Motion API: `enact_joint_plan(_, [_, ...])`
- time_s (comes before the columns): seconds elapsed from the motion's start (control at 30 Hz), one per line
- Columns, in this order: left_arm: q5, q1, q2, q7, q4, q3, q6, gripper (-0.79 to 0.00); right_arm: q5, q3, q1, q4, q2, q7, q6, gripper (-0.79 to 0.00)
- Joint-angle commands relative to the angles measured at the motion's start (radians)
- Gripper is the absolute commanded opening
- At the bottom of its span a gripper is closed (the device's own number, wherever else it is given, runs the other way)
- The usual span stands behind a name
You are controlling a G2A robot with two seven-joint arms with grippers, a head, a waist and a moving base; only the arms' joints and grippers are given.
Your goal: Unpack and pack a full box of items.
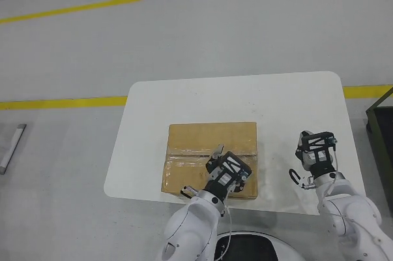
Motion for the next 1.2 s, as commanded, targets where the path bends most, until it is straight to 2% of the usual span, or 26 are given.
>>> enact_joint_plan(0.0, [0.018,-0.017,-0.002,-0.013,0.015,0.007,0.01,0.0,0.002,0.001,-0.001,-0.001,0.0,0.0,0.001,-0.785])
enact_joint_plan(0.23, [0.048,-0.028,-0.004,-0.028,0.037,0.018,-0.003,-0.012,0.006,0.002,-0.003,-0.005,0.0,-0.005,0.013,-0.785])
enact_joint_plan(0.33, [0.096,-0.031,-0.002,-0.017,0.048,0.024,-0.012,-0.228,0.007,0.001,-0.003,-0.005,0.0,-0.006,0.015,-0.785])
enact_joint_plan(0.37, [0.105,-0.031,-0.001,-0.015,0.05,0.026,-0.017,-0.24,0.007,0.0,-0.003,-0.006,0.0,-0.006,0.015,-0.785])
enact_joint_plan(0.53, [0.148,-0.03,0.002,-0.024,0.058,0.027,-0.049,-0.203,0.003,-0.009,-0.003,-0.007,0.0,-0.006,0.02,-0.785])
enact_joint_plan(0.73, [0.156,-0.032,0.0,-0.036,0.062,0.029,-0.049,-0.231,0.003,-0.016,-0.002,-0.008,0.0,-0.005,0.022,-0.785])
enact_joint_plan(0.8, [0.157,-0.033,-0.001,-0.04,0.062,0.028,-0.046,-0.219,0.002,-0.017,-0.003,-0.009,0.0,-0.006,0.023,-0.785])
enact_joint_plan(0.9, [0.159,-0.034,-0.002,-0.04,0.061,0.026,-0.04,-0.249,0.003,-0.018,-0.005,-0.009,0.0,-0.005,0.023,-0.785])
enact_joint_plan(0.93, [0.158,-0.034,-0.002,-0.04,0.06,0.026,-0.038,-0.366,0.004,-0.017,-0.005,-0.009,0.0,-0.005,0.025,-0.785])
enact_joint_plan(1.03, [0.159,-0.036,-0.003,-0.035,0.062,0.022,-0.031,-0.52,0.006,-0.018,-0.005,-0.01,0.0,-0.006,0.026,-0.785])
enact_joint_plan(1.07, [0.158,-0.037,-0.003,-0.033,0.064,0.02,-0.03,-0.6,0.006,-0.018,-0.005,-0.01,0.0,-0.006,0.026,-0.785])
enact_joint_plan(1.1, [0.156,-0.039,-0.003,-0.031,0.067,0.017,-0.029,-0.73,0.006,-0.018,-0.005,-0.01,0.0,-0.006,0.026,-0.785])
enact_joint_plan(1.13, [0.158,-0.04,-0.003,-0.029,0.069,0.015,-0.029,-0.785,0.005,-0.017,-0.005,-0.01,0.0,-0.007,0.026,-0.785])
enact_joint_plan(1.17, [0.158,-0.041,-0.004,-0.024,0.071,0.013,-0.026,-0.785,0.005,-0.017,-0.005,-0.01,0.0,-0.007,0.026,-0.785])
